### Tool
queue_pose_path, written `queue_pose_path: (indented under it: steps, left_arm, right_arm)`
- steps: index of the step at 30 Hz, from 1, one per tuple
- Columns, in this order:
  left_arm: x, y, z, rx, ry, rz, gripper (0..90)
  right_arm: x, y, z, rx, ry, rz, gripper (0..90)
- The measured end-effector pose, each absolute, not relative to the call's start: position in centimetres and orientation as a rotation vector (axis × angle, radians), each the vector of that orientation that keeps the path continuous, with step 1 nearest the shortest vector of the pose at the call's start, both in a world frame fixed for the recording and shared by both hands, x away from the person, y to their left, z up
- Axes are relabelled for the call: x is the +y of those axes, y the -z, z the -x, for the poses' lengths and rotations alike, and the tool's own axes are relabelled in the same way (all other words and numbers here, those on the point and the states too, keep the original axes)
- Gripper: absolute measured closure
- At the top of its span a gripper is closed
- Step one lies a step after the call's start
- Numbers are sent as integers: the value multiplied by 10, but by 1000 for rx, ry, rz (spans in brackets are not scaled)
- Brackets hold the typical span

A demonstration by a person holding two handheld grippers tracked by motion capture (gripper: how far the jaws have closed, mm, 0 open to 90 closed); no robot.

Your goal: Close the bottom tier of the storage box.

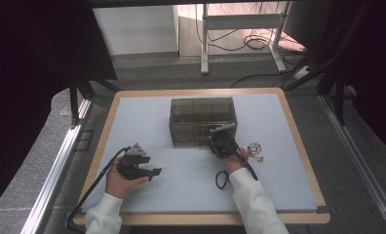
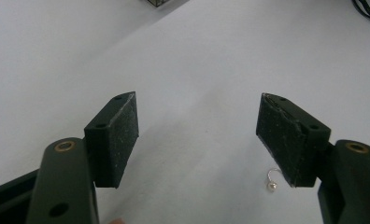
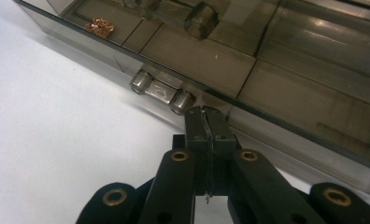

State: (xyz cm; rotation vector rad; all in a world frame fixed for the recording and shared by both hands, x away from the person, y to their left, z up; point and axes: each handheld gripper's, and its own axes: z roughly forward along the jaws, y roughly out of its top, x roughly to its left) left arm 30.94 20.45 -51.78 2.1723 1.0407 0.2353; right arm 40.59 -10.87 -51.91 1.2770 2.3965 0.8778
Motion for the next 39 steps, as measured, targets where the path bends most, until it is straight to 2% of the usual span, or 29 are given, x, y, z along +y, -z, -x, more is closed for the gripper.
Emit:
queue_pose_path:
  steps: [39]
  left_arm:
    - [205,521,-310,1049,-228,-2180,299]
  right_arm:
    - [-106,525,-418,2328,-909,-1302,890]
